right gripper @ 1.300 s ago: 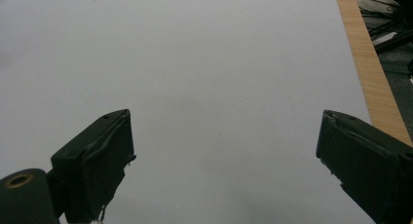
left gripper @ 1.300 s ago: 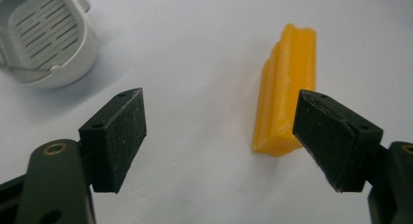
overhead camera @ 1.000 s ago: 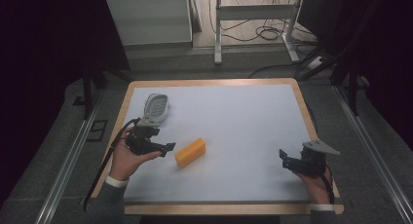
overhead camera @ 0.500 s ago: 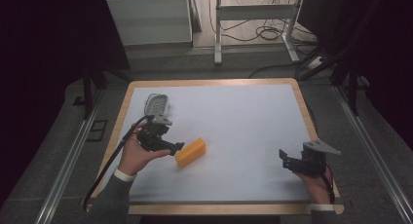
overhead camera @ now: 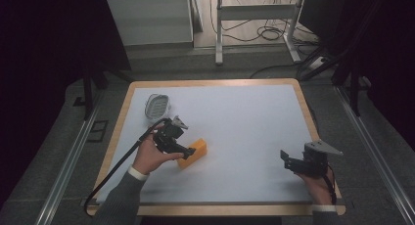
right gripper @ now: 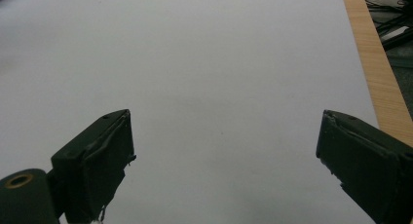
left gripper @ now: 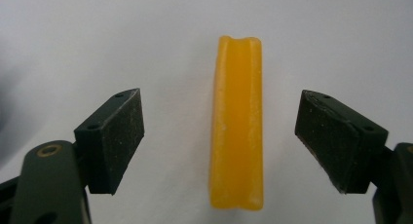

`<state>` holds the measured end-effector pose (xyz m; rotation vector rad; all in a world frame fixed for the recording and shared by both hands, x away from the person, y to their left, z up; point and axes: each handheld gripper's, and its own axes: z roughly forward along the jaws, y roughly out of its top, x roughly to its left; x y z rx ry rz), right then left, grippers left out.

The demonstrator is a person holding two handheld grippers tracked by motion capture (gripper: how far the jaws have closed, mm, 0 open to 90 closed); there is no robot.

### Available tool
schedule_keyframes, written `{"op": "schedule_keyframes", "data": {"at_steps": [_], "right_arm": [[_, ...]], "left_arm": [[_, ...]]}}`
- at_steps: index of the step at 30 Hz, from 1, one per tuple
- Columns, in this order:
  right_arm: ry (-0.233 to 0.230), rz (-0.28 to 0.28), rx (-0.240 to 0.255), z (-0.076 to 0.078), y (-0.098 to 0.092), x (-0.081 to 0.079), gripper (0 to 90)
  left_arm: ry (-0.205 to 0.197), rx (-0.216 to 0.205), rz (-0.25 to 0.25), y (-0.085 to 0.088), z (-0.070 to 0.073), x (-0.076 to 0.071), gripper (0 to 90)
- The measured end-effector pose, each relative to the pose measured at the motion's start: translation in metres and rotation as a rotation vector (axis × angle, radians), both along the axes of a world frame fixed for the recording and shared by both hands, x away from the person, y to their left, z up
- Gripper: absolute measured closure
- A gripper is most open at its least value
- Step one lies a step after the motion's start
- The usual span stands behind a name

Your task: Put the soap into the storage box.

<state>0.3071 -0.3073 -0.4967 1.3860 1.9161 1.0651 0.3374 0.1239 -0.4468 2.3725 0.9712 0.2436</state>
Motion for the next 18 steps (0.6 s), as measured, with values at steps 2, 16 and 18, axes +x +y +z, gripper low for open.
{"op": "schedule_keyframes", "data": {"at_steps": [2,16,18], "right_arm": [[0.001,-0.002,-0.001,-0.001,0.000,0.000,6.8],[0.014,-0.007,-0.012,-0.004,0.001,0.001,6.8],[0.015,-0.005,-0.014,-0.004,0.001,0.001,6.8]], "left_arm": [[0.013,0.009,-0.002,-0.004,-0.005,0.002,21.3],[0.062,0.070,-0.001,-0.019,-0.029,0.010,36.6],[0.068,0.072,-0.001,-0.021,-0.031,0.010,37.9]]}}
